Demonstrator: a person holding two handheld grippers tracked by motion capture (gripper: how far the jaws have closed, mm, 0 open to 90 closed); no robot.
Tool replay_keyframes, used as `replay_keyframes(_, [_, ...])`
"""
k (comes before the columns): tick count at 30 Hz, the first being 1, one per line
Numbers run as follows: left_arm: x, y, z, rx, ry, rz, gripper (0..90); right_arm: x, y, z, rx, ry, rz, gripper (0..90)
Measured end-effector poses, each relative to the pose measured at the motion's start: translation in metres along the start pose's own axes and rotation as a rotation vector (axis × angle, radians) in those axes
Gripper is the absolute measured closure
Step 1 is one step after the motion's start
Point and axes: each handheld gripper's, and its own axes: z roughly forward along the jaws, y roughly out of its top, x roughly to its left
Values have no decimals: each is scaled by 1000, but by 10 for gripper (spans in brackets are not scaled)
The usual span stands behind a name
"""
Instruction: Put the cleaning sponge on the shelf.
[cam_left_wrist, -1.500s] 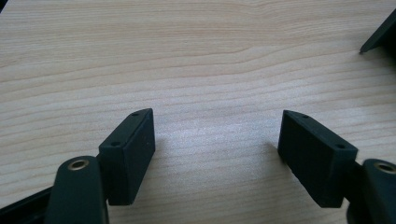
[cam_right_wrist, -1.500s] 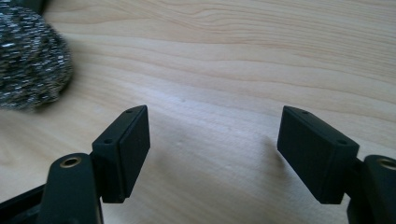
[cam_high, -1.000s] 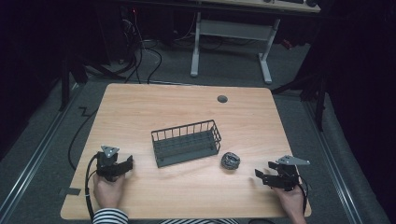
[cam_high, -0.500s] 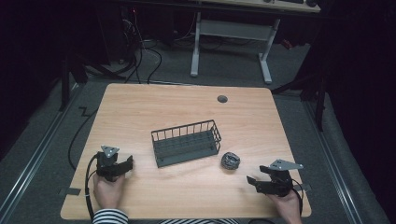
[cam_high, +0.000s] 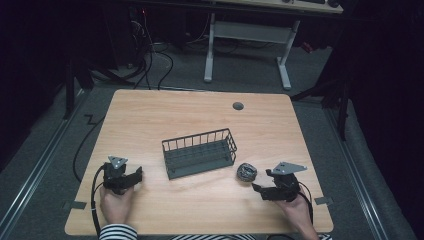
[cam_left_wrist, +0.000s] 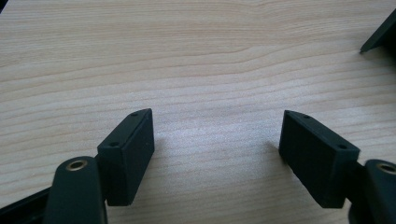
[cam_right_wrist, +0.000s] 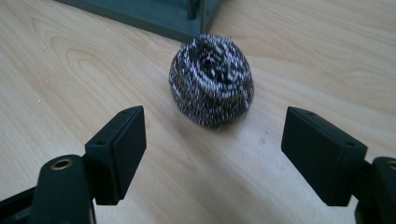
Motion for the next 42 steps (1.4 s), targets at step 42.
replay_keyframes(42, [1,0,-1,-2,-10,-11,267,-1,31,42,137,-5,-19,383])
